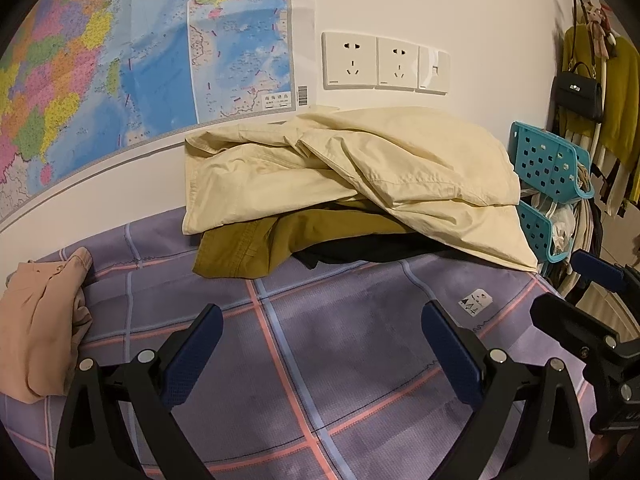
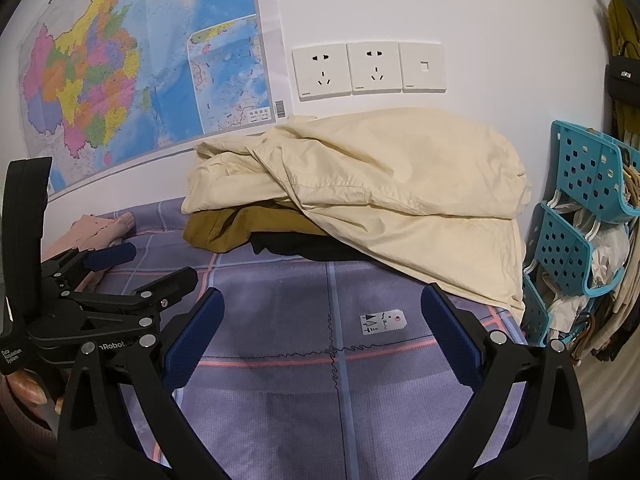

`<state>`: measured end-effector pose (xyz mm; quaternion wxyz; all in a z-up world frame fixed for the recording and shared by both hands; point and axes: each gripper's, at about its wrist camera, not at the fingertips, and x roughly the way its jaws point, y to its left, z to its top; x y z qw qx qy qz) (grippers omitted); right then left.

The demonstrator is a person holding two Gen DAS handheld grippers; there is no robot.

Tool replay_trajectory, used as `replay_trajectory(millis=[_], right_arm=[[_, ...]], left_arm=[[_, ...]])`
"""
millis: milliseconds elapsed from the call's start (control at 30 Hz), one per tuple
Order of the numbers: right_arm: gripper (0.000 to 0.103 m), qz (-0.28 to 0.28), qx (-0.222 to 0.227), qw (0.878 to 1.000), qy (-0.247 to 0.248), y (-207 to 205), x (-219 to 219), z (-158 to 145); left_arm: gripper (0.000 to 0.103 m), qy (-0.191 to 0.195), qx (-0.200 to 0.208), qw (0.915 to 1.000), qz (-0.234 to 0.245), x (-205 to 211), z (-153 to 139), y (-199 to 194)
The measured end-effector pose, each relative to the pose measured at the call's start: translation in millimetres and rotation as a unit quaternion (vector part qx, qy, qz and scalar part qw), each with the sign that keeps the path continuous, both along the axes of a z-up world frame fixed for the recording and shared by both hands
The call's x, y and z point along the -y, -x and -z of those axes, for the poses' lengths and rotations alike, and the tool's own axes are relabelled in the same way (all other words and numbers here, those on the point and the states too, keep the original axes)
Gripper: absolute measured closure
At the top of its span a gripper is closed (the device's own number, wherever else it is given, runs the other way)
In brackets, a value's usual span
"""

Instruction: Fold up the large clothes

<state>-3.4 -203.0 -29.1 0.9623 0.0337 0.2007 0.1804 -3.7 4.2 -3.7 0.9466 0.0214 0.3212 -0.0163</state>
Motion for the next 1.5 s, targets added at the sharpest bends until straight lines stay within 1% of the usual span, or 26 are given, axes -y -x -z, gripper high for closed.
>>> replay_trajectory(millis=[933,1233,1500], right_arm=[[0.006,-0.012,-0.004,1.000,-0.001,-7,-3,-1],[0.006,-0.019,0.001,1.000,0.004,-13,-4,-4],[0.006,-0.034,-0.001,0.999,0.013,-29,-9,-7]], left_arm=[[0.007,0.003,-0.007,1.0000,-0.006,-1,-1,-5],[0.007,0.014,-0.019,0.9996,-0.014,-7,3,-16],[0.007,0.015,-0.027,0.9992,-0.026,-15,4,-33]])
